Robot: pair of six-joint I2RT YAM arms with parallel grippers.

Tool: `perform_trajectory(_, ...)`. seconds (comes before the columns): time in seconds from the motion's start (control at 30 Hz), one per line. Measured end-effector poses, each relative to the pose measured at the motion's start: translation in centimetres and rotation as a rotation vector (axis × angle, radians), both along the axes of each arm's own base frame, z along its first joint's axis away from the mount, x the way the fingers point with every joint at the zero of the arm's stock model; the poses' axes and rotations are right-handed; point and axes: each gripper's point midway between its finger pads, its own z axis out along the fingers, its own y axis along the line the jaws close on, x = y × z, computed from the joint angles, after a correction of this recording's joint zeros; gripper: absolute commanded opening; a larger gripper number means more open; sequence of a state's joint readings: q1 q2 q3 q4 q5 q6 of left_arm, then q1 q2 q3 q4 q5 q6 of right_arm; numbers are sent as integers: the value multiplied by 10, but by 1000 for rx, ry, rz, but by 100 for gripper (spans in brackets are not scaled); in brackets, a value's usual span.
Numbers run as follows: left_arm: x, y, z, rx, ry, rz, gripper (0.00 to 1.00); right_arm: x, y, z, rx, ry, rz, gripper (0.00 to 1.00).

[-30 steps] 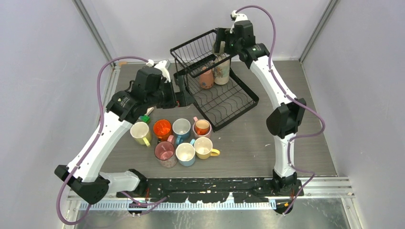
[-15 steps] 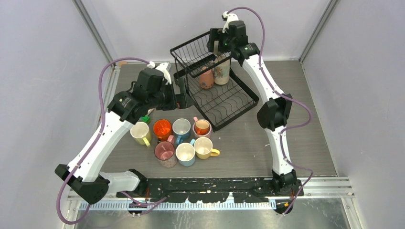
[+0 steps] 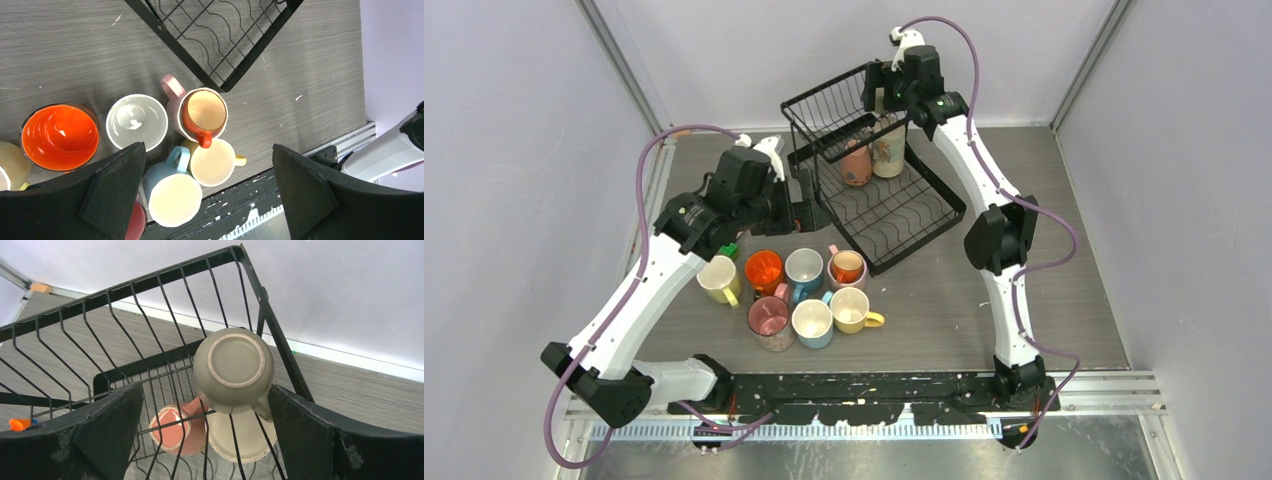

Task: Unload the cups from the dish rack
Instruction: Unload the cup from the dish rack.

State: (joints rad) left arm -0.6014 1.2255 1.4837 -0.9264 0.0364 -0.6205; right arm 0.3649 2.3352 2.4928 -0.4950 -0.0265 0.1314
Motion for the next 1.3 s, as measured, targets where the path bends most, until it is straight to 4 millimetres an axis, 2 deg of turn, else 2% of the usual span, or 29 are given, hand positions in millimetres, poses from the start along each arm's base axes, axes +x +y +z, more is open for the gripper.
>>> perform_trajectory(0.37,-1,0,-7,6,16,0,100,-16,-18,-15,-106,65,-37,100)
perform_trajectory(0.57,-2,-1,-7,6,17,-2,100,-21,-20,-16,-127,71,-33,100)
perform_trajectory(0.73,-2,-2,-7,5,17,-5,100,-19,-20,-15,-125,76,-31,100)
perform_trajectory(0.93,-2,-1,-7,8,17,-5,100,-8,-9,-17,-91,50,8,100)
perform_trajectory(1.3,-3,-1,-8,12,19,-4,100,-8,-5,-14,-28,58,54,100)
